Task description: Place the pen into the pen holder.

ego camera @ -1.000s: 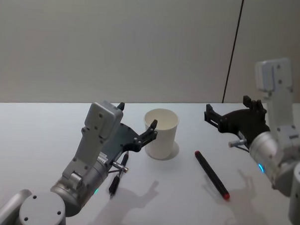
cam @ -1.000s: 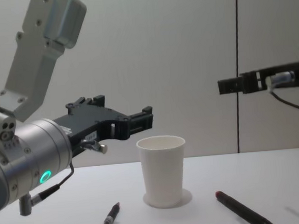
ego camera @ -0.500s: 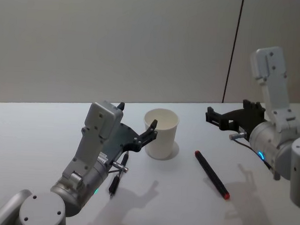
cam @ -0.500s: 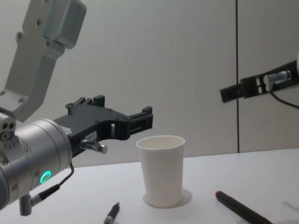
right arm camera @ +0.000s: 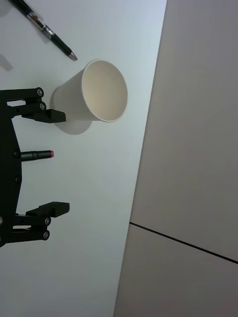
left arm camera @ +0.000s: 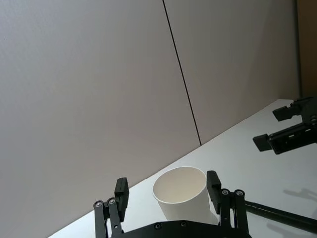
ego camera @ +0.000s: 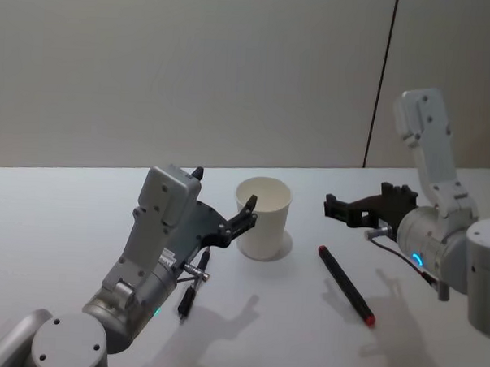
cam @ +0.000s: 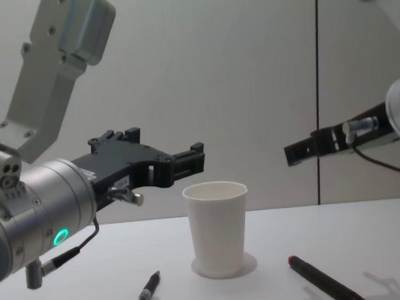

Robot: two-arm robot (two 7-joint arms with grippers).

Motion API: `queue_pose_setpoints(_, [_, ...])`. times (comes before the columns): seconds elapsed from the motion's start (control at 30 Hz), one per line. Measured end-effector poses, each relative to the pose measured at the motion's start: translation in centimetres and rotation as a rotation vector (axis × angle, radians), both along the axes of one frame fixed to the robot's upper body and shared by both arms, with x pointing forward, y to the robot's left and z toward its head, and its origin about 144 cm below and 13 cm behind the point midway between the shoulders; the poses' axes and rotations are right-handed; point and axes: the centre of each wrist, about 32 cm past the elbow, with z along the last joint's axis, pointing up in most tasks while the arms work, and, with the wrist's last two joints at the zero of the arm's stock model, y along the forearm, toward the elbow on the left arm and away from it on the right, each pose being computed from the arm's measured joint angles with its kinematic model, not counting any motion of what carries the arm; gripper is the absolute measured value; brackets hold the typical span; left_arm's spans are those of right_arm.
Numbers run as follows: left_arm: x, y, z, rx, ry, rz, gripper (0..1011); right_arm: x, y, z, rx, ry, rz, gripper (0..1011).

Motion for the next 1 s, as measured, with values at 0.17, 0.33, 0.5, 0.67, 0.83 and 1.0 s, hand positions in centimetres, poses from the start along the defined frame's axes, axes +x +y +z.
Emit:
queue_pose_setpoints(0.17, [0.0, 0.0, 0.0, 0.000, 0.000, 0.000, 1000, -0.1, 0.2, -0.3, 0.003, 0.034, 0.002, 1001])
queue_pose_setpoints(0.33, [0.0, 0.0, 0.0, 0.000, 0.000, 0.000, 1000, -0.3, 0.3, -0.7, 0.005, 0.065, 0.000, 1001])
queue_pose_setpoints(0.5, [0.0, 0.0, 0.0, 0.000, 0.000, 0.000, 1000, -0.4, 0.3, -1.3, 0.006, 0.105, -0.010, 1002])
queue_pose_setpoints(0.67, [0.0, 0.0, 0.0, 0.000, 0.000, 0.000, 1000, -0.5, 0.1, -1.7, 0.005, 0.133, -0.023, 1001])
queue_pose_setpoints(0.83, [0.0, 0.0, 0.0, 0.000, 0.000, 0.000, 1000, -0.4, 0.0, -2.1, 0.004, 0.154, -0.036, 1001])
queue_pose_setpoints(1.0, [0.0, 0.0, 0.0, 0.000, 0.000, 0.000, 1000, -0.2, -0.3, -2.4, 0.005, 0.176, -0.052, 1001])
